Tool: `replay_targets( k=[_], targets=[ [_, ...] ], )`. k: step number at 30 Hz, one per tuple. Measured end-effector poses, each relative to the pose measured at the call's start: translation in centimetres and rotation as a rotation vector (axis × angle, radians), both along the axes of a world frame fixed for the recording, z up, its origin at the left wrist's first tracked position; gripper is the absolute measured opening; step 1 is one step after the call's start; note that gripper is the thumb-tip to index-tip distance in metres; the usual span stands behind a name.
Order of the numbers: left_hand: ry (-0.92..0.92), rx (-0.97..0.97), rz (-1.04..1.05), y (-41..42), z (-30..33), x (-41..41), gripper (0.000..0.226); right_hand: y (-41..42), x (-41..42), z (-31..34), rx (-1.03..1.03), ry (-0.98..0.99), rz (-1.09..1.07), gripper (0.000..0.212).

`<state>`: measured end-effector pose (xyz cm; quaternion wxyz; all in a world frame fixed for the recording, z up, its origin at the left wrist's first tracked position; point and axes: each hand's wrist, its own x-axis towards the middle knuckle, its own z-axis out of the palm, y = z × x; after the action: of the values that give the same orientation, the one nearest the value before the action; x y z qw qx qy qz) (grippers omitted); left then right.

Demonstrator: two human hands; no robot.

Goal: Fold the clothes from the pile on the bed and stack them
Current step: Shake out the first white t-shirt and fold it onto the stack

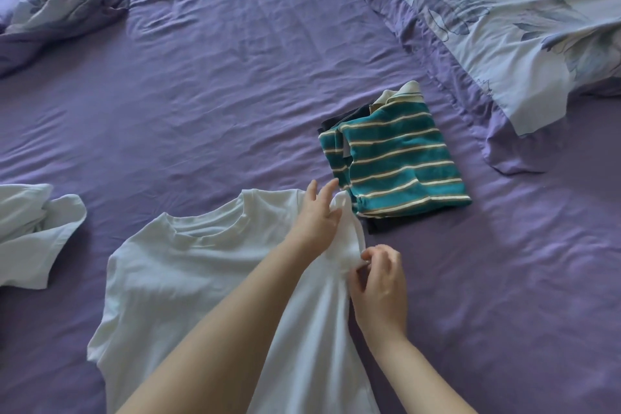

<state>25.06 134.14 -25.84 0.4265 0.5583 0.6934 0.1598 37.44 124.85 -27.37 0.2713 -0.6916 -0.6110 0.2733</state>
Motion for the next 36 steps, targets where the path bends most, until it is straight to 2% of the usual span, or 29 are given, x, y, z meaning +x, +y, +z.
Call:
replay_targets(
  k=[3, 7, 10, 14, 19, 21, 23, 25, 28, 30, 32, 33, 35, 36],
  targets=[
    [0.072, 0.077, 0.041, -1.8, 0.4, -0.8, 0.053, -1.1, -0.6, 0.1, 0.171, -0.269, 0.316, 0.028],
    [0.238, 0.104, 0.144, -5.1, 0.9, -4.7, 0.052, -1.8, -3.5, 0.5, 0.089, -0.435, 0.639, 0.043],
    [0.371, 0.062, 0.145, -8.0, 0.7, -9.1, 0.051, -1.9, -6.8, 1.2, -0.069, -0.553, 0.728, 0.052],
    [0.484, 0.004, 0.126, -12.2, -0.2, -14.8, 0.045, -2.1, -10.9, 0.1, -0.222, -0.592, 0.916, 0.055],
    [0.517, 0.078, 0.199, -16.3, -0.3, -20.8, 0.037, -1.9, -17.0, -0.7, -0.207, -0.641, 1.004, 0.06],
    [0.6, 0.151, 0.297, -17.4, 0.2, -23.1, 0.036, -1.6, -19.8, -0.3, -0.158, -0.66, 1.067, 0.057],
    [0.668, 0.123, 0.434, -17.8, 0.6, -25.6, 0.04, -0.9, -22.9, 0.2, -0.105, -0.662, 1.123, 0.053],
    [0.579, 0.0, 0.542, -17.6, 0.3, -28.3, 0.046, 0.1, -26.3, 0.7, -0.06, -0.638, 1.175, 0.051],
    [0.257, -0.089, 0.617, -16.5, -0.7, -31.2, 0.049, 2.0, -31.2, 1.0, -0.007, -0.593, 1.202, 0.053],
    [0.161, -0.093, 0.612, -15.7, -0.8, -32.1, 0.041, 3.3, -33.9, 0.9, 0.006, -0.613, 1.237, 0.06],
    [0.095, -0.13, 0.603, -15.3, -0.8, -32.4, 0.023, 4.1, -35.8, 0.7, -0.014, -0.662, 1.282, 0.07],
    [0.071, -0.154, 0.59, -15.1, -0.7, -32.4, 0.027, 4.4, -36.4, 0.7, -0.026, -0.701, 1.301, 0.073],
    [0.018, -0.145, 0.582, -15.1, -0.7, -32.5, 0.036, 4.8, -36.7, 0.7, -0.009, -0.789, 1.326, 0.068],
    [-0.025, -0.109, 0.59, -15.1, -0.7, -32.6, 0.035, 5.0, -36.7, 0.9, 0.022, -0.813, 1.323, 0.057]
  ],
)
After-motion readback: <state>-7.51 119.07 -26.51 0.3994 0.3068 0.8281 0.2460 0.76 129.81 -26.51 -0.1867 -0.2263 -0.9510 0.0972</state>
